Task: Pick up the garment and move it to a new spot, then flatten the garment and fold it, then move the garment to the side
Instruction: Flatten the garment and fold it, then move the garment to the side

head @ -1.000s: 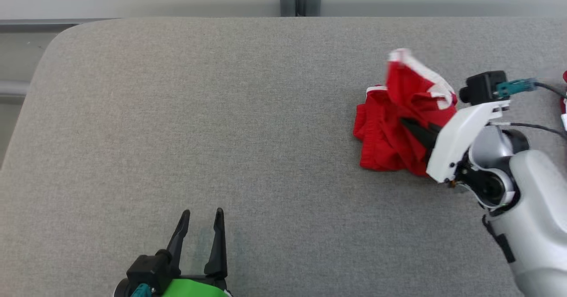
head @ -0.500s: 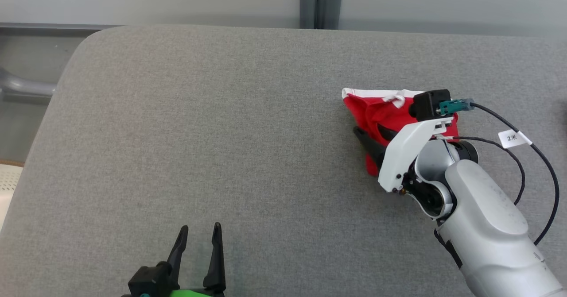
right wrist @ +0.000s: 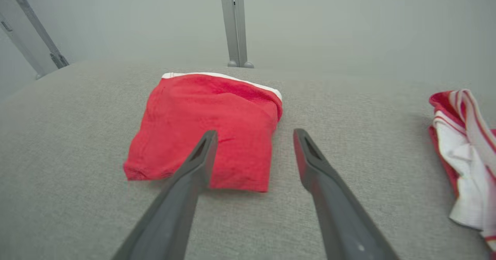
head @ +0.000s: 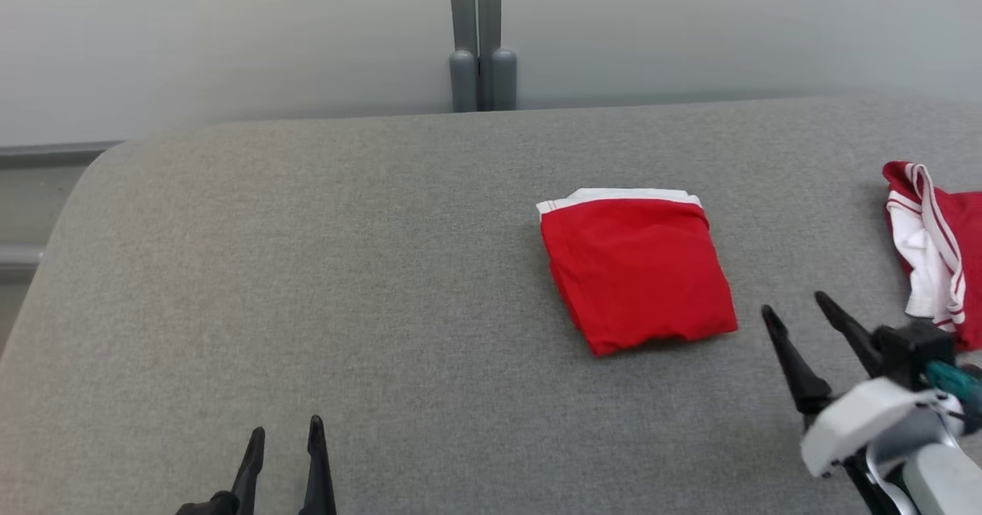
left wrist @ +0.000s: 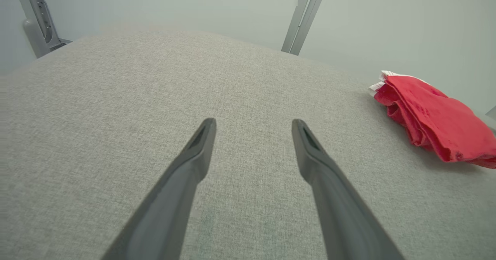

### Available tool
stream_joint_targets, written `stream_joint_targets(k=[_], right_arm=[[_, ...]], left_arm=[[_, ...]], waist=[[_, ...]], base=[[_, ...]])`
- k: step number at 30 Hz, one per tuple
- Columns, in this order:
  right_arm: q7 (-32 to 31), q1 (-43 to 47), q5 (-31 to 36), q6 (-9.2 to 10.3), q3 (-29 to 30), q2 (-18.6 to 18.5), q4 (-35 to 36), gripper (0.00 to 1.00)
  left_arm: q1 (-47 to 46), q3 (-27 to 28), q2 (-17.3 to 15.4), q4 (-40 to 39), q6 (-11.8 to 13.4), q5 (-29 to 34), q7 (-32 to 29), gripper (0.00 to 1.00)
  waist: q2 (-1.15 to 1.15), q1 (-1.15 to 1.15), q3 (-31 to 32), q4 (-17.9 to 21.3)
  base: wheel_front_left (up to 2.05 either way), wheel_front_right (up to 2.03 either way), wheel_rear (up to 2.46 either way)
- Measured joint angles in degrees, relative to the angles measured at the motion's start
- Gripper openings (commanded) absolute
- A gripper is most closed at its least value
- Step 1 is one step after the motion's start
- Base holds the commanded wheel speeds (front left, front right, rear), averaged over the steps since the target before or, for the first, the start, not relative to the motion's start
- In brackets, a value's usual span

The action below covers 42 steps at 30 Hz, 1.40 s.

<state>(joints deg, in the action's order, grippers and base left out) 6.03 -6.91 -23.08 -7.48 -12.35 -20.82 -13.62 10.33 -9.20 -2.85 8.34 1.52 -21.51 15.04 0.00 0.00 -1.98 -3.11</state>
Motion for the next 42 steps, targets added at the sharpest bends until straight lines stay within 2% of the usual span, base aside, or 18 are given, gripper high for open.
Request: stream_joint_targets(k=[4, 6, 8, 12, 19, 26, 42], right_arm=[[7.84, 7.54, 6.91, 0.00, 8.80, 0.51, -3.22, 1.00], [8.72, 10.48, 9.51, 0.00, 12.02, 2.01, -4.22, 1.00], [8.80, 12.78, 11.37, 0.01, 15.55, 3.98, -1.99, 1.00], [9.02, 16.34, 14.59, -0.02, 16.85, 5.79, 3.68, 1.00], [9.03, 18.37, 16.24, -0.02, 18.86, 8.18, 8.91, 1.00], [9.03, 18.67, 16.34, -0.02, 19.09, 9.04, 10.33, 1.00], [9.03, 18.89, 16.17, -0.02, 17.53, 9.23, 10.67, 1.00]], left_arm=[[0.82, 2.93, 0.01, -2.23, -1.00, 1.42, 0.00, 1.00], [1.26, 4.22, 0.00, -3.20, -1.16, 2.71, 0.00, 1.00], [2.15, 5.66, 0.00, -4.28, -1.19, 3.22, 0.01, 1.00], [3.59, 7.05, 0.00, -4.83, -1.80, 4.90, 0.01, 1.00], [5.55, 8.47, 0.01, -3.11, -2.92, 7.45, 0.01, 1.00], [6.14, 8.66, 0.01, -1.96, -4.03, 7.62, 0.00, 1.00], [6.06, 8.53, 0.01, -1.12, -4.50, 7.61, 0.01, 1.00]], waist=[[0.00, 0.00, 2.06, 1.80], [0.00, 0.00, 2.97, 2.40], [0.00, 0.00, 3.78, 3.05], [0.00, 0.00, 4.64, 4.22], [0.00, 0.00, 5.97, 4.95], [0.00, 0.00, 6.63, 4.65], [0.00, 0.00, 6.21, 3.78]], base=[[0.00, 0.00, 0.00], [0.00, 0.00, 0.00], [0.00, 0.00, 0.00], [0.00, 0.00, 0.00], [0.00, 0.00, 0.00], [0.00, 0.00, 0.00], [0.00, 0.00, 0.00]])
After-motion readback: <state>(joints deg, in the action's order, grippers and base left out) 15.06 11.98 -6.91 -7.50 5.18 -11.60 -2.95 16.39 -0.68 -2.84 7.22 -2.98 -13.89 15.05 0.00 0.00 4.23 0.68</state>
